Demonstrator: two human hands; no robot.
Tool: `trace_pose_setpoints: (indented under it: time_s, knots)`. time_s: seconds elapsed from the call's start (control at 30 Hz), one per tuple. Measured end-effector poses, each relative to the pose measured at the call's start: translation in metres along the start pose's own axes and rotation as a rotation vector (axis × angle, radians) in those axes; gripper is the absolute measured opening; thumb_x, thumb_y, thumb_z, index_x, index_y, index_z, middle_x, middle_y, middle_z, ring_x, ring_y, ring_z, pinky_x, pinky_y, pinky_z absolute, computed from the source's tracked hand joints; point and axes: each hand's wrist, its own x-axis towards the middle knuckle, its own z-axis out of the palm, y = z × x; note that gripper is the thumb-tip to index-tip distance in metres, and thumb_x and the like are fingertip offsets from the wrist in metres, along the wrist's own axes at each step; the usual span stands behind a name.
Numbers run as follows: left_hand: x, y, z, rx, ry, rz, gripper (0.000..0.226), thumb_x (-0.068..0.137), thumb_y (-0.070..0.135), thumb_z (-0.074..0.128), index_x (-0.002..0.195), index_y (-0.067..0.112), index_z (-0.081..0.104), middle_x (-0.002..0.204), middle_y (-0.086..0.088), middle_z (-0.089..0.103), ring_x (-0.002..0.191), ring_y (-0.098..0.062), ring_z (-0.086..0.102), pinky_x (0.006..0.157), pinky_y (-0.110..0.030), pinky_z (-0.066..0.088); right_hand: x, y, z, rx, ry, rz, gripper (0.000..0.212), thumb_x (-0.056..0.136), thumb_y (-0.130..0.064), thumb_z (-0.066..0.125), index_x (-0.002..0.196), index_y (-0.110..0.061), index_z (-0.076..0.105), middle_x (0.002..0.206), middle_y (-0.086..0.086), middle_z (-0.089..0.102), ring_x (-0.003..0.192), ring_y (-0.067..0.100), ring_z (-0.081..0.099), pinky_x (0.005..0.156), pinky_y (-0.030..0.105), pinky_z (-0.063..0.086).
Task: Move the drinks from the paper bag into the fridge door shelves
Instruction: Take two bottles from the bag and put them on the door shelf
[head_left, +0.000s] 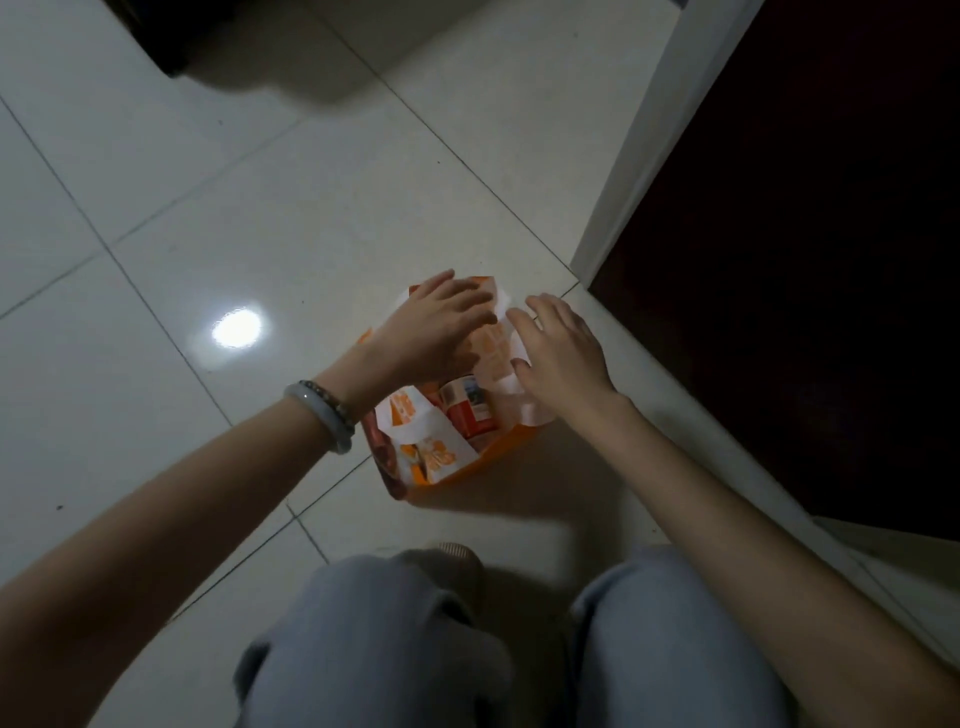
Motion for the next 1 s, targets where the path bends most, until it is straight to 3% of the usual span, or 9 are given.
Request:
trace_pose_setpoints:
  time_s: [0.17, 0.27, 0.4, 0.6, 0.77, 0.83, 0.87, 0.93, 1.0]
  knots:
    - [0.019, -0.003, 0.031, 0.104, -0.095, -0.002, 0.057, 0.080, 0.028, 0.068, 0.132, 0.019, 0.047, 0.143, -0.007, 0.044, 0.136, -0.027, 0.031, 0.114, -0.044, 0.017, 0.003, 0.027, 0.044, -0.001, -0.084, 0.074, 0.052, 0.086, -0.020, 0.060, 0.134, -0.015, 0.041, 0.146, 0.016, 0.031, 0.135, 0.030, 0.027, 0.104, 0.039, 0.034]
    - [0.004, -0.004, 0.046, 0.071, -0.209, -0.032, 0.060, 0.082, 0.033, 0.066, 0.136, 0.022, 0.042, 0.144, -0.004, 0.042, 0.136, -0.024, 0.031, 0.112, -0.042, 0.021, -0.009, 0.026, 0.063, 0.030, -0.199, 0.028, 0.054, 0.086, -0.019, 0.059, 0.136, -0.018, 0.039, 0.149, 0.015, 0.026, 0.134, 0.030, 0.030, 0.101, 0.041, 0.039]
    - [-0.027, -0.001, 0.062, 0.126, -0.309, 0.010, 0.062, 0.082, 0.035, 0.064, 0.138, 0.026, 0.040, 0.148, 0.001, 0.036, 0.139, -0.020, 0.025, 0.114, -0.041, 0.014, -0.007, 0.025, 0.065, 0.057, -0.254, -0.077, 0.046, 0.085, -0.024, 0.061, 0.129, -0.019, 0.051, 0.151, 0.016, 0.023, 0.139, 0.033, 0.020, 0.106, 0.051, 0.034]
    - [-0.041, -0.004, 0.068, 0.079, -0.358, -0.024, 0.054, 0.082, 0.036, 0.064, 0.132, 0.025, 0.046, 0.142, 0.003, 0.045, 0.135, -0.018, 0.034, 0.113, -0.038, 0.019, -0.005, 0.012, 0.068, 0.107, -0.380, -0.119, 0.078, 0.074, -0.046, 0.070, 0.138, -0.015, 0.038, 0.149, 0.013, 0.029, 0.135, 0.029, 0.026, 0.111, 0.041, 0.022]
    - [-0.029, 0.005, 0.074, 0.122, -0.572, 0.053, 0.046, 0.085, 0.027, 0.063, 0.129, 0.025, 0.048, 0.136, 0.003, 0.051, 0.128, -0.016, 0.041, 0.109, -0.032, 0.026, -0.009, 0.011, 0.074, 0.097, -0.386, -0.137, 0.092, 0.069, -0.053, 0.071, 0.140, -0.011, 0.030, 0.150, 0.012, 0.028, 0.137, 0.028, 0.024, 0.112, 0.041, 0.020]
    - [-0.021, 0.004, 0.076, 0.150, -0.698, 0.059, 0.035, 0.089, 0.026, 0.059, 0.123, 0.021, 0.051, 0.119, 0.002, 0.059, 0.111, -0.015, 0.053, 0.097, -0.023, 0.042, -0.013, 0.010, 0.073, 0.089, -0.399, -0.148, 0.095, 0.067, -0.054, 0.073, 0.139, -0.010, 0.030, 0.149, 0.012, 0.029, 0.137, 0.028, 0.024, 0.113, 0.041, 0.019]
    - [-0.014, 0.005, 0.078, 0.161, -0.708, 0.095, 0.027, 0.090, 0.025, 0.057, 0.117, 0.019, 0.053, 0.104, 0.002, 0.062, 0.094, -0.011, 0.058, 0.080, -0.015, 0.048, -0.014, 0.009, 0.072, 0.084, -0.406, -0.155, 0.096, 0.066, -0.055, 0.073, 0.139, -0.009, 0.030, 0.149, 0.012, 0.030, 0.137, 0.027, 0.025, 0.114, 0.041, 0.019]
    - [-0.010, 0.016, 0.077, 0.091, -0.683, 0.039, 0.013, 0.090, 0.027, 0.057, 0.100, 0.022, 0.052, 0.080, 0.005, 0.057, 0.068, -0.006, 0.055, 0.052, -0.014, 0.043, -0.017, 0.009, 0.072, 0.076, -0.414, -0.168, 0.099, 0.066, -0.057, 0.073, 0.140, -0.007, 0.029, 0.149, 0.014, 0.029, 0.137, 0.027, 0.025, 0.115, 0.040, 0.018]
    - [-0.018, 0.017, 0.088, 0.012, -0.719, 0.030, 0.014, 0.088, 0.035, 0.058, 0.095, 0.026, 0.050, 0.078, 0.007, 0.056, 0.067, -0.005, 0.053, 0.056, -0.016, 0.040, -0.019, 0.009, 0.071, 0.088, -0.410, -0.164, 0.101, 0.066, -0.057, 0.072, 0.140, -0.005, 0.028, 0.150, 0.014, 0.028, 0.137, 0.027, 0.025, 0.115, 0.038, 0.018]
